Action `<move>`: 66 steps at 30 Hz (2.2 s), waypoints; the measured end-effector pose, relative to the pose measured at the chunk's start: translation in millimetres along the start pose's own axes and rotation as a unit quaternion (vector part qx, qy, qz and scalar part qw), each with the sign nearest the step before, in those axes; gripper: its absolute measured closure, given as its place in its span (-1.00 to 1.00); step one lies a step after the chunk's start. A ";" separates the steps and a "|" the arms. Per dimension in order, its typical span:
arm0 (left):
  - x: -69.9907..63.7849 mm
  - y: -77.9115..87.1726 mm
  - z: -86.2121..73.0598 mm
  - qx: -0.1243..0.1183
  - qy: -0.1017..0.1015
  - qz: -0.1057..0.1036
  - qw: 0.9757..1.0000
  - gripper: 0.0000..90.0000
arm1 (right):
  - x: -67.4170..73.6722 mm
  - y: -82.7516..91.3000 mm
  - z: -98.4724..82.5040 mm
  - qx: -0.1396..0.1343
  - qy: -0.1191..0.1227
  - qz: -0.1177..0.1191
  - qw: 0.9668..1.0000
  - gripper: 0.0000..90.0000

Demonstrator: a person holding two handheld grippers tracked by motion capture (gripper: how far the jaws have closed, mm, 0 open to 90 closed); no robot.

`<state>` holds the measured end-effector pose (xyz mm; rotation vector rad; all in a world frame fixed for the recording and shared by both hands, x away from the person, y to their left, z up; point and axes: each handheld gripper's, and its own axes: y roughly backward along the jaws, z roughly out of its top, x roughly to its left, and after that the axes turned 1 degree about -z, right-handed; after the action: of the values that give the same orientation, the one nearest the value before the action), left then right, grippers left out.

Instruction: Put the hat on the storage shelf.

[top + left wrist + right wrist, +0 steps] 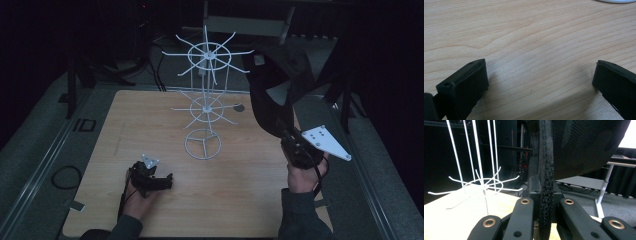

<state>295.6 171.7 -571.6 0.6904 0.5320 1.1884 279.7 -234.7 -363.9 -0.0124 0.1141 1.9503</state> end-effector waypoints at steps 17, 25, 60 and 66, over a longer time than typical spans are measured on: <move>-0.1 -0.2 0.0 -0.001 0.001 0.000 1.000 -1.00 | 11.0 -2.7 -4.6 -0.005 0.007 0.009 1.000 0.92; -0.1 -0.1 0.0 -0.001 0.001 0.001 1.000 -1.00 | 15.7 -2.8 -6.4 -0.011 0.015 0.008 1.000 0.92; -0.2 -0.2 -0.1 -0.002 0.001 0.000 1.000 -1.00 | 39.6 -18.0 -39.3 0.036 0.060 0.071 0.995 0.39; -0.2 -0.2 -0.1 -0.002 0.001 0.000 1.000 -1.00 | 39.0 -20.0 -40.6 0.058 0.050 0.079 0.994 0.16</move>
<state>295.6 171.5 -571.8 0.6864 0.5322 1.1908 281.8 -194.8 -408.3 -0.0258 0.3021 2.0981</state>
